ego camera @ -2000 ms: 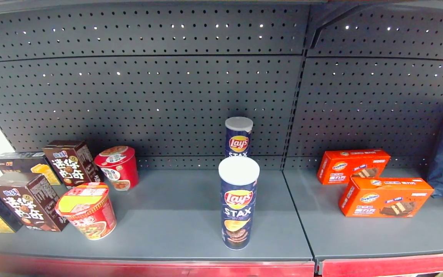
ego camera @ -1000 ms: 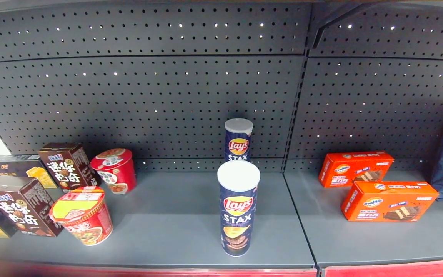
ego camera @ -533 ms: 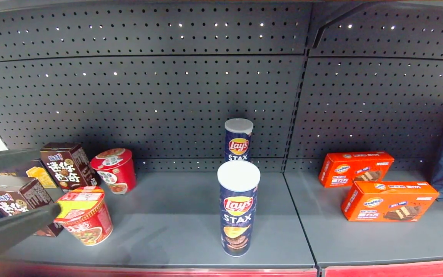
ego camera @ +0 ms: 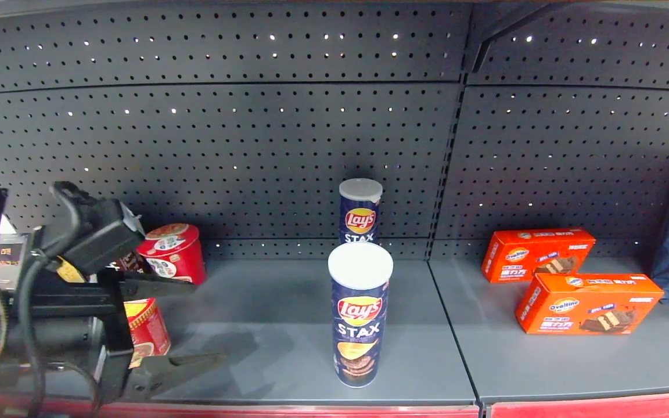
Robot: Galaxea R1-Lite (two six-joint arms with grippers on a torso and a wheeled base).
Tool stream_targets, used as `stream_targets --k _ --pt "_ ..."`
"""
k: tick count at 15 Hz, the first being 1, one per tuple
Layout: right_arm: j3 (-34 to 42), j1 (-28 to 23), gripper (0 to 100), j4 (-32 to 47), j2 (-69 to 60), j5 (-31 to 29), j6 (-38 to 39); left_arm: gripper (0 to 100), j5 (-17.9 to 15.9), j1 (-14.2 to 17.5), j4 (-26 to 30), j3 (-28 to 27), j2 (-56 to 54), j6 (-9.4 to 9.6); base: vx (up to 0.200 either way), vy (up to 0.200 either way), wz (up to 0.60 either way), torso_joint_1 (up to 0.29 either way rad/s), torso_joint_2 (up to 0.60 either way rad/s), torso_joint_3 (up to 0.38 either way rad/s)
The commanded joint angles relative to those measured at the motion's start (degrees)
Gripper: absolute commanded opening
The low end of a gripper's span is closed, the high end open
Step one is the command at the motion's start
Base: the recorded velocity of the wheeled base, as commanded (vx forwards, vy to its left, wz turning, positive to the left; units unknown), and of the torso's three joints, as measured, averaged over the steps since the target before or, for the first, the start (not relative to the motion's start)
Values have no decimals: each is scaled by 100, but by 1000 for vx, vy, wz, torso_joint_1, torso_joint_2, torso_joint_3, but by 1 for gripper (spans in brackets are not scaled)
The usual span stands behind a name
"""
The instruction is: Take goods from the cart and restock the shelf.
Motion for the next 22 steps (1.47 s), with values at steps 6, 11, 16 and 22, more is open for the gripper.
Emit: stream_targets --k 6,11,16,22 --pt "0 -9 100 -2 5 -10 -28 100 970 -735 -282 -208 1411 304 0 0 0 0 0 0" --pt "0 -9 100 -2 5 -10 -37 100 1612 -1236 -405 -577 2009 260 0 0 0 0 0 0" --pt "0 -9 100 -2 5 -10 -37 100 1858 -1306 -687 -902 2510 225 0 0 0 0 0 0" --pt "0 -9 100 -2 5 -10 -37 100 2227 -1473 -1311 -920 2905 -74 0 0 0 0 0 0"
